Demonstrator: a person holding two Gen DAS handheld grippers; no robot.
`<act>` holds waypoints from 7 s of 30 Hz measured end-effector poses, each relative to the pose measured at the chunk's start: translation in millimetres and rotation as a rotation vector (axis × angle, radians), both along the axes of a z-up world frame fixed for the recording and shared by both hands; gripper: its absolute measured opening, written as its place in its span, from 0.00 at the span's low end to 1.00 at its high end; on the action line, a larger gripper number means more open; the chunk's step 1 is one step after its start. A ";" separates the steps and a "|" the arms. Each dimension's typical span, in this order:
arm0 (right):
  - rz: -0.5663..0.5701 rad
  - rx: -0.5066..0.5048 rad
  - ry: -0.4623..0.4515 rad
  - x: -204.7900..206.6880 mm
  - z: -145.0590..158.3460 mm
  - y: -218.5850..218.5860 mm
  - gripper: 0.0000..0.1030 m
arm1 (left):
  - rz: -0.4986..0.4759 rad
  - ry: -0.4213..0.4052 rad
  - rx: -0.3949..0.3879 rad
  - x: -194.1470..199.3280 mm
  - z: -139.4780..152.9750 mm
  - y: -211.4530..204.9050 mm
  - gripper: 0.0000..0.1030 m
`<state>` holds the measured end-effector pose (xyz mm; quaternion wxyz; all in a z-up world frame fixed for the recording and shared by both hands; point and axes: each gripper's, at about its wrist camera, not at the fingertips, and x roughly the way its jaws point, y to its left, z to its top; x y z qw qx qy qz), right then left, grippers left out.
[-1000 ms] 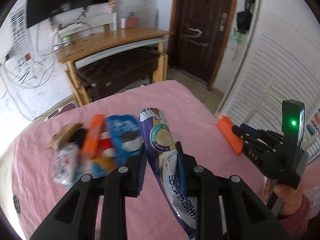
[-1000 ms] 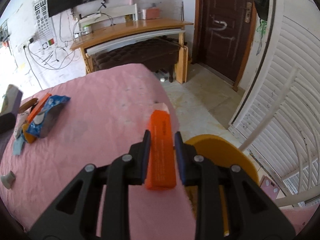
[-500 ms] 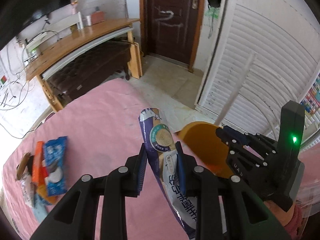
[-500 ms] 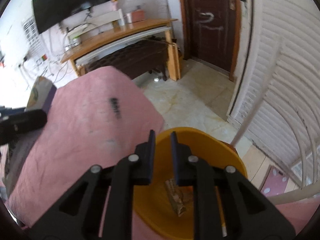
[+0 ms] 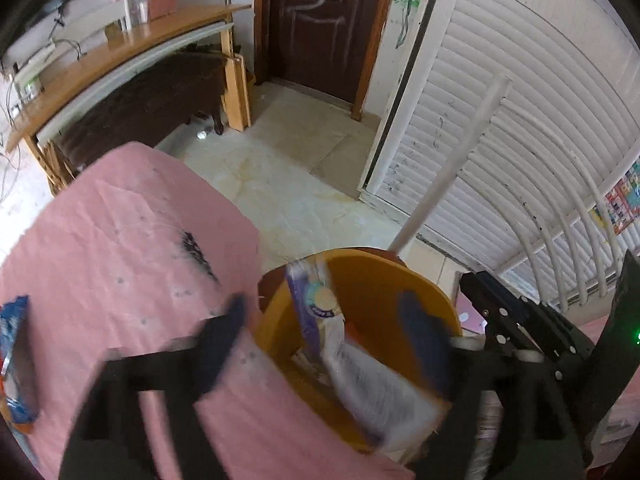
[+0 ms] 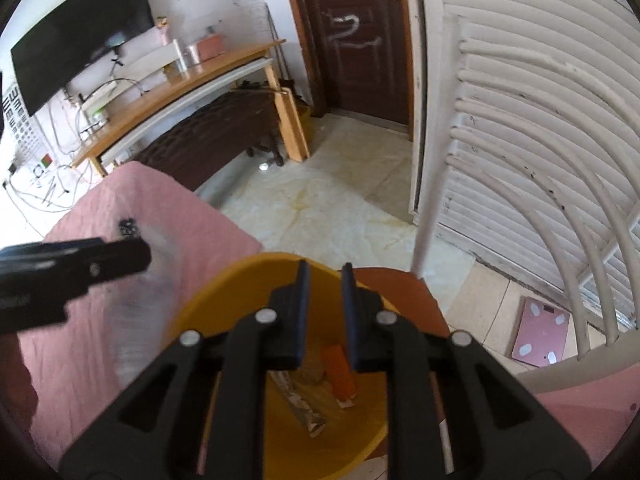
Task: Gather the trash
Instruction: 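Carry both items to the yellow bucket and open both grippers, then grasp the blue wrapper bag with the right gripper while the left grasps the grey cone, then carry the blue bag to the yellow bucket and release it with the right gripper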
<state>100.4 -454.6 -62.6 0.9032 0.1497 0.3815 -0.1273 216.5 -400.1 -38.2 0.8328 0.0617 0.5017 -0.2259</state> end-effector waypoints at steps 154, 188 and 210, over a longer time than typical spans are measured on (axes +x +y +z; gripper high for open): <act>0.224 -0.160 -0.088 -11.8 58.3 133.2 0.30 | 0.163 -0.271 -0.036 -165.6 63.1 315.3 0.28; -0.015 0.124 -0.004 -29.6 -42.3 -19.4 0.57 | -0.116 -0.041 -0.095 -49.8 22.9 3.7 0.50; 0.183 0.003 -0.094 -2.6 23.5 58.7 0.63 | 0.106 -0.159 -0.161 -46.7 63.6 128.2 0.59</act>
